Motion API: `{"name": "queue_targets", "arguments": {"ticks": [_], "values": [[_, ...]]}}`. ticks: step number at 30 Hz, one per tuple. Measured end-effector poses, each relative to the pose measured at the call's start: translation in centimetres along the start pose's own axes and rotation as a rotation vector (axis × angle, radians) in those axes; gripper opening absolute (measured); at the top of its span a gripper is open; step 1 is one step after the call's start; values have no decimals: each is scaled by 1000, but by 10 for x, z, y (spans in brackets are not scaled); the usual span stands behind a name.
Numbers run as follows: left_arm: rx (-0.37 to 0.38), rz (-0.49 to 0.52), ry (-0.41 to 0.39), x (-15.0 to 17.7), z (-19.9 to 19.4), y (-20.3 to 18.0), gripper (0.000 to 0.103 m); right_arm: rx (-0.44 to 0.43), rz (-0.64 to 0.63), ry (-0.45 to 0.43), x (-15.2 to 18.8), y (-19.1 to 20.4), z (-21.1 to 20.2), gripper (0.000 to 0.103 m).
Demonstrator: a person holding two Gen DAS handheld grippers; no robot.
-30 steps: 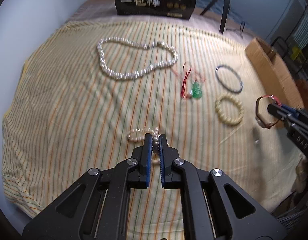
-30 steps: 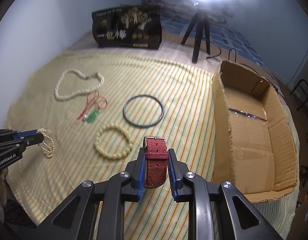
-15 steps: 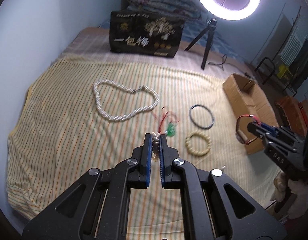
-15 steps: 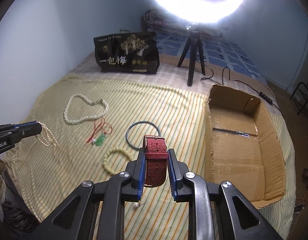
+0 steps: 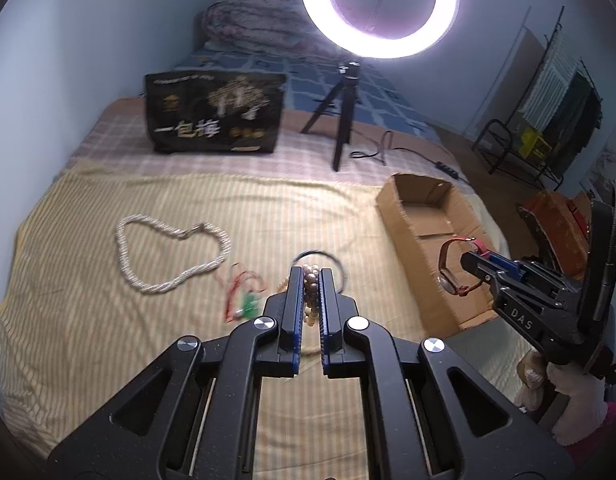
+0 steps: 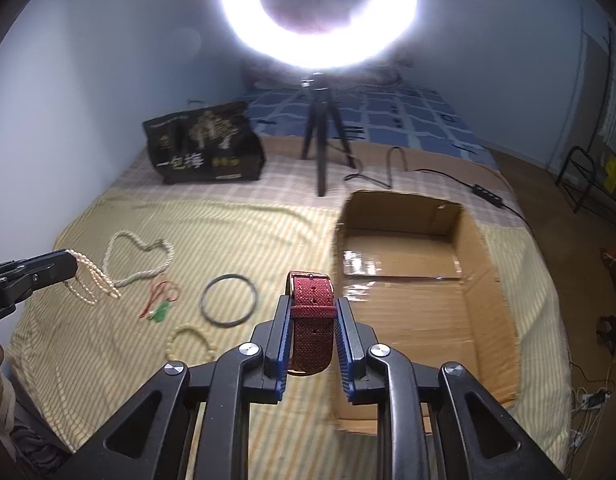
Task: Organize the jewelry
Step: 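Carry both items to the cardboard box and open both grippers to drop them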
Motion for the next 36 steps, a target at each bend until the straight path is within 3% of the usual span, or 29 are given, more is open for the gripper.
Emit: {"name": "queue_targets", "arguments": {"ticks": [9, 22, 36], "values": [[72, 53, -21, -20, 21, -63, 5, 58, 60, -1, -13, -56, 8, 19], [187, 128, 19, -23, 65, -151, 5, 78, 158, 13, -35, -112, 39, 19], [220, 167, 95, -9, 111, -188, 5, 96, 190, 32, -42, -140, 68, 20]]}}
Point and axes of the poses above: each gripper's, at about its wrist camera, not at the fingertips, and z roughly the way its jaws point, y to its left, x to its underside, the point moved 7 cm from there along z, roughly the way its jaws point, and after that the axes turned 6 degrees about z, right-handed, at the moved point
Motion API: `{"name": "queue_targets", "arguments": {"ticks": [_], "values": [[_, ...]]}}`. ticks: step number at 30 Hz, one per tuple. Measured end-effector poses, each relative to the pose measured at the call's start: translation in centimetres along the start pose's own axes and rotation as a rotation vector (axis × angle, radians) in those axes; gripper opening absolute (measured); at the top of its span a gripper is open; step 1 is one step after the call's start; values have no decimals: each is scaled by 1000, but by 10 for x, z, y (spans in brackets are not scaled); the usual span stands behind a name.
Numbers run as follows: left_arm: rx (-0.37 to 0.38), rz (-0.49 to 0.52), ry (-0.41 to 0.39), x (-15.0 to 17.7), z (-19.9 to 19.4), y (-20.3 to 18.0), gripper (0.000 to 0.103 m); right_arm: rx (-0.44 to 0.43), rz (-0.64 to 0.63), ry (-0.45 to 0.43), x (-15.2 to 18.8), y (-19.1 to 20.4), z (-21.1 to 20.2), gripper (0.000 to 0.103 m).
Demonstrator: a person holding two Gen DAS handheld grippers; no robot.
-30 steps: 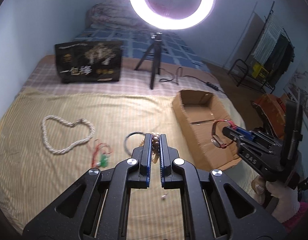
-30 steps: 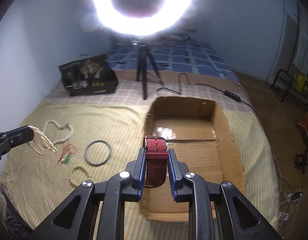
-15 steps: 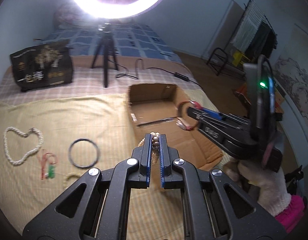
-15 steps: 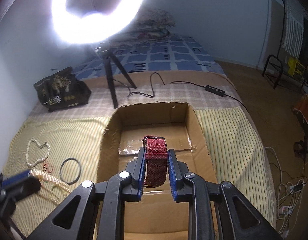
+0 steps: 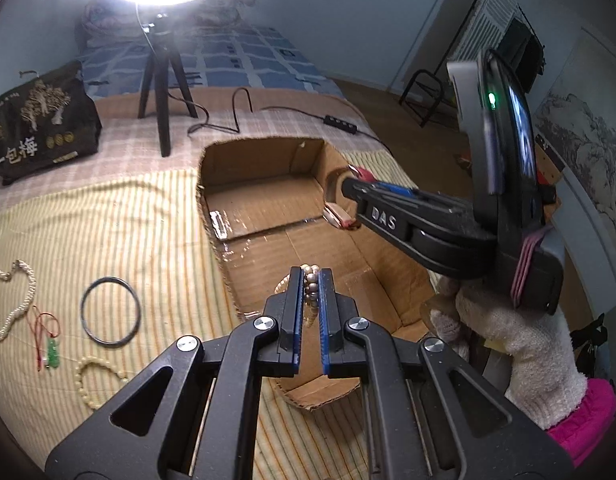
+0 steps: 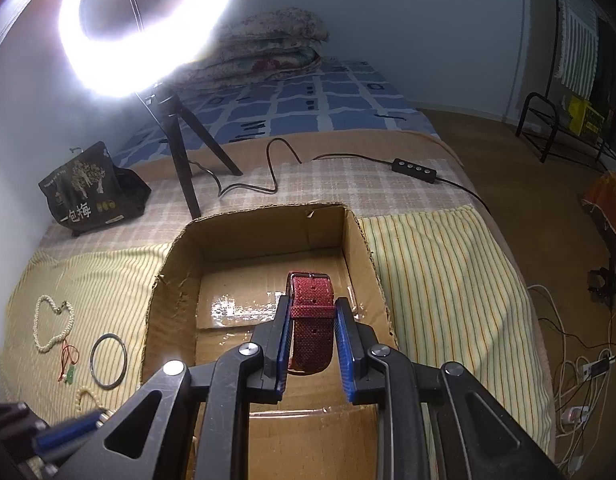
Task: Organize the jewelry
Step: 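Carry both items to the cardboard box and open both grippers to drop them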
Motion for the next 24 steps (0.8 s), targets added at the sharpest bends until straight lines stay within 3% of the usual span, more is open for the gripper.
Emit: {"name": "queue_targets", "arguments": {"ticks": [5, 7, 10, 24], "values": [[-1, 11, 10, 1, 8, -3, 5, 2, 8, -5, -2, -3, 3, 23], [-5, 12, 13, 1, 9, -2, 5, 0, 18, -15, -4, -5, 1, 29], [-11, 8, 13, 1, 9, 1, 24, 3, 28, -26, -6, -7, -2, 37], [-77, 36, -24, 6, -23, 21, 25, 7, 27, -54, -3, -3, -27, 38]]}}
Point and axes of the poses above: each gripper's, at about its wrist camera, not at the fingertips, and z roughly the way its jaws point, y to its left, x to its underside, the point moved 7 cm from there along z, roughly the way its jaws point, and after that the axes turned 6 degrees about z, right-handed, at the moved point
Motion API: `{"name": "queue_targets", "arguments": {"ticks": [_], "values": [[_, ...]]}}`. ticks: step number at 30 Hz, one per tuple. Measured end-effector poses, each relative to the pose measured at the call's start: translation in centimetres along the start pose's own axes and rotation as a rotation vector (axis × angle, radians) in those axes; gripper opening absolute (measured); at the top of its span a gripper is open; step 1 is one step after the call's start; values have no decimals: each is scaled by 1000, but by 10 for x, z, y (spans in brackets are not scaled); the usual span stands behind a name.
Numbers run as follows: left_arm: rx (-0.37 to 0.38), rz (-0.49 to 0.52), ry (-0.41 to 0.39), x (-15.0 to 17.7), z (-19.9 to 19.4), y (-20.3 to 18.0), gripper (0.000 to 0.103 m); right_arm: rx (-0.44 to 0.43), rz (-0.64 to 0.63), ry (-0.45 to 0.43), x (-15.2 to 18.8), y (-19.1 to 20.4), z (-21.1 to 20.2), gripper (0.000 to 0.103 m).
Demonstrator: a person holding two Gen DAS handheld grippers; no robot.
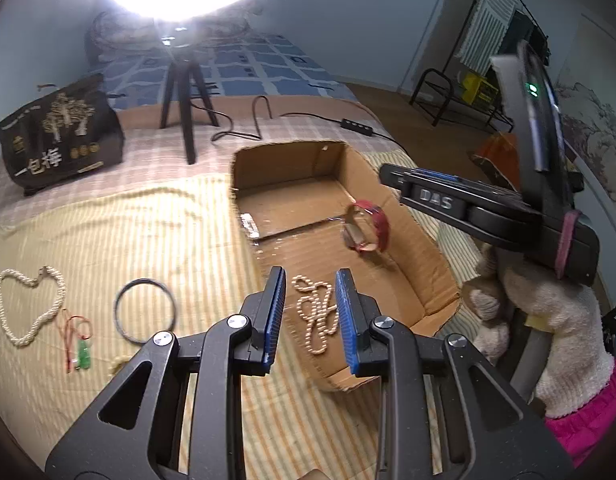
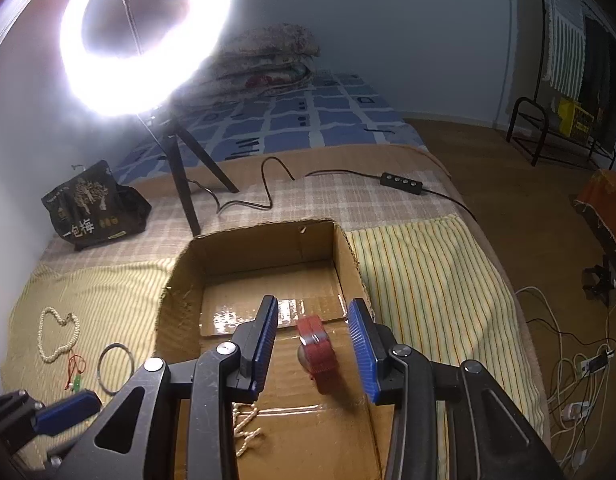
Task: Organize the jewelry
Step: 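Carry both items to the cardboard box and open both grippers to drop them, then move both tools back over the bed toward the pearl necklace and jade pendant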
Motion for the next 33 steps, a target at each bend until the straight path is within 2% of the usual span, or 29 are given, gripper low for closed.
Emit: {"name": "queue_targets", "arguments": {"ticks": [11, 21, 23, 24, 28, 33], "values": [[-85, -33, -30, 7, -46, 53, 25, -32, -27, -23, 10, 26, -36, 38], [-176, -106, -45, 17, -96, 121, 26, -102, -120, -26, 26, 78, -71, 42], [-190, -129, -42, 21, -105, 137, 36, -118, -146, -21, 31, 90, -76, 45], [-196, -138, -42, 22, -109, 143, 37, -126, -155, -19, 34, 95, -78, 47], [-234, -156, -41, 28, -118, 168, 37, -165, -177, -1, 50, 115, -82, 48], [-271, -232, -12, 45, -118, 210, 37, -205, -213, 61, 79, 142, -73, 50]]}}
Point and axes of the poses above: each gripper's, at about its wrist camera, not at the fingertips, and z roughly the way its jaws point, y to its left, x to its underside, the point moved 7 cm from there along z, roughly the way its jaws point, and after that the axes turned 6 degrees about z, right-handed, at the moved point
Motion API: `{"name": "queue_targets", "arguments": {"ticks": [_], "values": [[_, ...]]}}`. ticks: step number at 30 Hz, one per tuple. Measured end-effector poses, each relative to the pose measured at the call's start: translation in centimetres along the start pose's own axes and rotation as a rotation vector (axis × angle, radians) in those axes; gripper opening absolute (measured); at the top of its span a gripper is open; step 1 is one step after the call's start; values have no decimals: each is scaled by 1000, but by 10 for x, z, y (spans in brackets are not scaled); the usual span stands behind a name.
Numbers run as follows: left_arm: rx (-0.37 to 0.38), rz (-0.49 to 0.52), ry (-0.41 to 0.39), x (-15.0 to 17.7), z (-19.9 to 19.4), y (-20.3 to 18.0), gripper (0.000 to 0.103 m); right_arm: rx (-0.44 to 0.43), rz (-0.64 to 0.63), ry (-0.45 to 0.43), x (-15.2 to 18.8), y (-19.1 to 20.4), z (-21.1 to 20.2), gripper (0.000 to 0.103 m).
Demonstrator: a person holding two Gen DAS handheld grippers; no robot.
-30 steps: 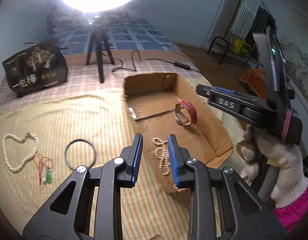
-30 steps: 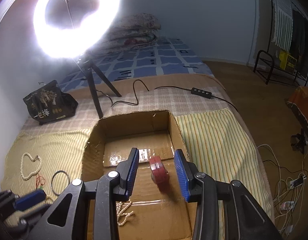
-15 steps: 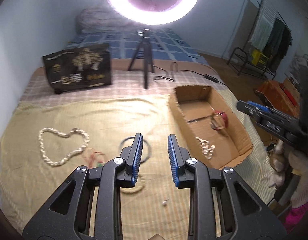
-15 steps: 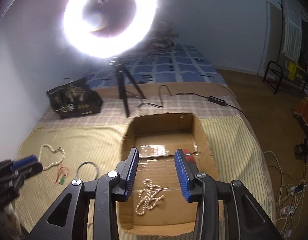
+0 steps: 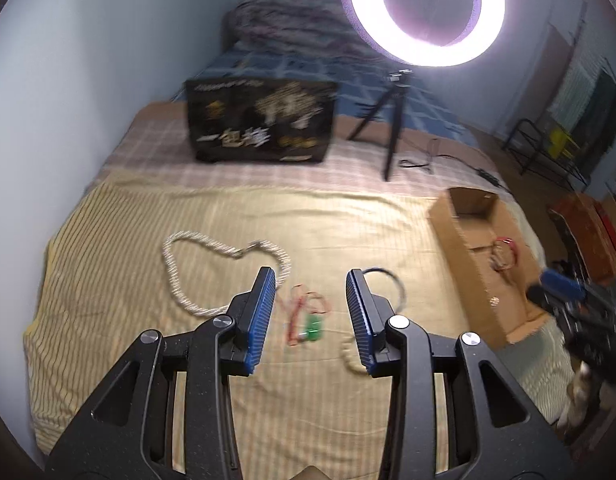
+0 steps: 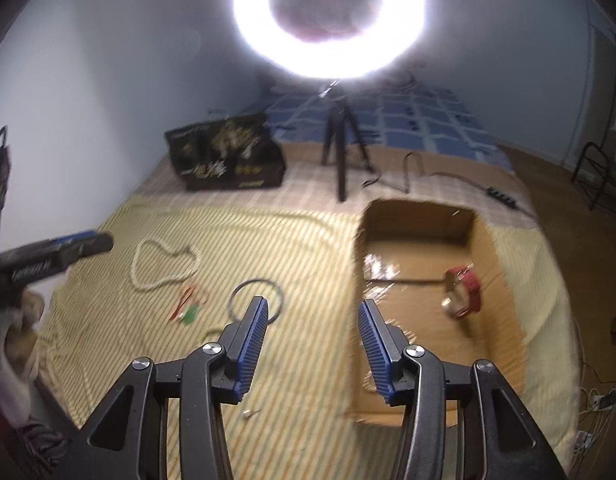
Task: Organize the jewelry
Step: 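Move both tools back over the bed toward the pearl necklace and jade pendant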
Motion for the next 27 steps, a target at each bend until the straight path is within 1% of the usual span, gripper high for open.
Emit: {"name": "queue_targets", "arguments": {"ticks": [4, 10, 16, 19, 22, 27], "values": [[-26, -56, 44, 9, 15, 32, 37, -29, -1, 67, 21, 14, 19, 51], [-43, -120, 87, 17, 28, 64, 37, -48, -23, 129, 37, 34, 42, 51], [-63, -167, 116, 23, 39, 87, 37, -58, -51, 197, 51, 50, 66, 51], [-76, -172, 125, 25, 44, 92, 37, -58, -61, 227, 56, 55, 79, 51], [-78, -179, 146, 29, 53, 96, 37, -60, -45, 253, 59, 55, 90, 51], [-87, -233, 181, 37, 67, 111, 37, -68, -4, 278, 63, 52, 102, 51]]}}
Point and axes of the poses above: each gripper's, at about its wrist camera, not at the fingertips, and z roughly the way its jaws point, y to its left, x to its underside, the point moved 7 cm from there along z, roughly the way its jaws point, and after that the axes turned 6 degrees about z, right-handed, at the moved point
